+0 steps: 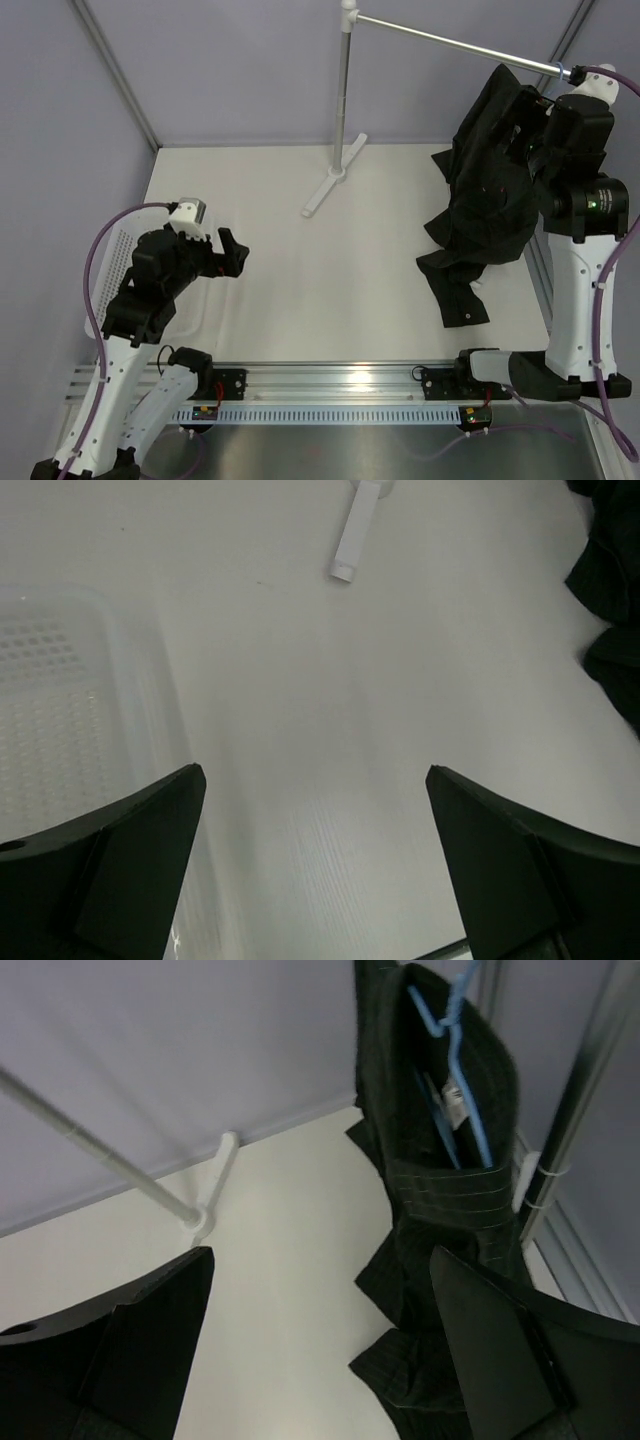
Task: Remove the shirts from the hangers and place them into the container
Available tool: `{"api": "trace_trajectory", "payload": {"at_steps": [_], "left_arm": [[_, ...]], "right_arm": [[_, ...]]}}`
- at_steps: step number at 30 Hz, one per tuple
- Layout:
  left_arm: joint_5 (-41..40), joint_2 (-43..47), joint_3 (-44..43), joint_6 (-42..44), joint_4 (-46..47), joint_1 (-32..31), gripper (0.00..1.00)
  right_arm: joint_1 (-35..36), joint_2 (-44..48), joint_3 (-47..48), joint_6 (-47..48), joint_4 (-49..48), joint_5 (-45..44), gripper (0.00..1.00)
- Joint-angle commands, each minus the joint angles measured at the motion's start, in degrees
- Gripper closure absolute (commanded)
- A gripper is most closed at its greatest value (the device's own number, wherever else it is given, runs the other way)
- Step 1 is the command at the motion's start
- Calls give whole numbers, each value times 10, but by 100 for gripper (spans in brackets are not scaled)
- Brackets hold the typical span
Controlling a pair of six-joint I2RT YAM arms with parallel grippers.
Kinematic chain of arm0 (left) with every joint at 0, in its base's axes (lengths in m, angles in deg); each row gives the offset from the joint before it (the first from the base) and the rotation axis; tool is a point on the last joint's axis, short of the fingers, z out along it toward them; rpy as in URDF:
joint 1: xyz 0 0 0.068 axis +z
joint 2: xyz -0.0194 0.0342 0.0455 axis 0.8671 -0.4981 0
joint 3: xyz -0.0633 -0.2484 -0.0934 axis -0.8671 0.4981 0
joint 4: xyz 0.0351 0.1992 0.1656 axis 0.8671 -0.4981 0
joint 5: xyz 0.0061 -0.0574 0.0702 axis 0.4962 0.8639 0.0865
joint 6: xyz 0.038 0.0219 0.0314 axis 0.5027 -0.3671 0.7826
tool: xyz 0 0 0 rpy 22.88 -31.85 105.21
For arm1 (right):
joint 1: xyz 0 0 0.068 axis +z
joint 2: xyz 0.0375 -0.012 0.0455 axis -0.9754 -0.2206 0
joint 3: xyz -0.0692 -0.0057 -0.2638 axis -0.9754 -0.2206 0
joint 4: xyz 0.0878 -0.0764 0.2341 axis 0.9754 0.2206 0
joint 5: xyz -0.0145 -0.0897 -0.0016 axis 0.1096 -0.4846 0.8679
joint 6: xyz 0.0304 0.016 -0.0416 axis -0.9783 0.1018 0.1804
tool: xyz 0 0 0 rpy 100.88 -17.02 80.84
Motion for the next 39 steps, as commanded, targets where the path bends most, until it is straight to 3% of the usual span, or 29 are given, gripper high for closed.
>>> {"api": "trace_trajectory", "payload": {"at_steps": [1,8,15,26,27,34,39], "left_arm": [[53,31,49,-21,108,-2,1],[27,62,106,-12,138,-12,1],[31,76,117,-15,137,-23,1],[27,76,119,-19,137,-23,1],[25,77,120,-19,137,-23,1],[23,76,122,-20,138,-23,1],[20,77,124,-20,137,-23,1]], "right_arm": [[-57,-22,44,14,24,-65,1],[-145,-50,0,20,-23,-5,7],[-175,-74,-57,46,-73,70,23],[-175,-70,-93,90,-111,122,57],[-175,-68,-93,97,-115,125,67],[-175,-30,-84,119,-145,152,100],[-175,-1,-72,143,-170,174,100]]}}
